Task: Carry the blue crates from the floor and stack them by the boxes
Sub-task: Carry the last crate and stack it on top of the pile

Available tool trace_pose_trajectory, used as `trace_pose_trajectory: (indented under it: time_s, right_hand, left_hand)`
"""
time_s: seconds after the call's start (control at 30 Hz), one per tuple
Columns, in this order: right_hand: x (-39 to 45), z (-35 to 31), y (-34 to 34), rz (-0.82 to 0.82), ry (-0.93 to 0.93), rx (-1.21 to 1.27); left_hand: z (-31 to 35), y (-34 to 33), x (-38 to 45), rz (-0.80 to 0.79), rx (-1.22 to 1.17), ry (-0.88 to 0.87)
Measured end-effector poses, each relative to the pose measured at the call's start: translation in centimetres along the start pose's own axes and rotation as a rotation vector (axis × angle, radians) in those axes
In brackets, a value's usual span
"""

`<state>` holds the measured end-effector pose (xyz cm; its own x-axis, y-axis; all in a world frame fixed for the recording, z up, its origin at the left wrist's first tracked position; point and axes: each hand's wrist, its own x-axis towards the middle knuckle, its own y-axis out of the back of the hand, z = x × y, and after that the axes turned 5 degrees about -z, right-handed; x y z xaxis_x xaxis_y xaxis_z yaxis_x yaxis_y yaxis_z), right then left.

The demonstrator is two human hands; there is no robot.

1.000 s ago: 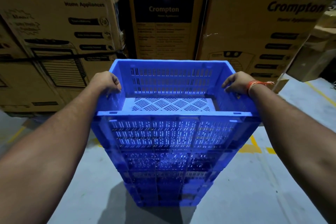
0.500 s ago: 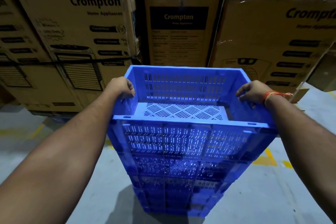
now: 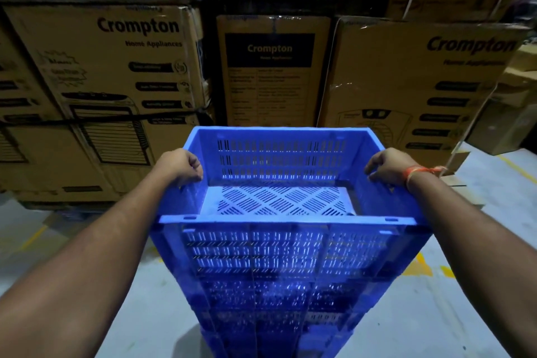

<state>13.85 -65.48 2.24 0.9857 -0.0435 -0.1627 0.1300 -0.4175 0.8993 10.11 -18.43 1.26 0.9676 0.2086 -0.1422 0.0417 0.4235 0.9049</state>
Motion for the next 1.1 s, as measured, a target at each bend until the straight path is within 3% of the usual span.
trace_pose_trajectory:
  time_s: [0.63,1.1]
  right_hand:
    - [0.5,-1.0,0.4,-0.013,-0.028,0.009]
    - [2.4,0.3,0.2,-0.026,0.076,-0.052]
  left_hand:
    - [0.1,0.4,0.8,-0.022,-0.022,0.023]
    - [0.1,0.0,1.5,-0.001,0.028,-0.005]
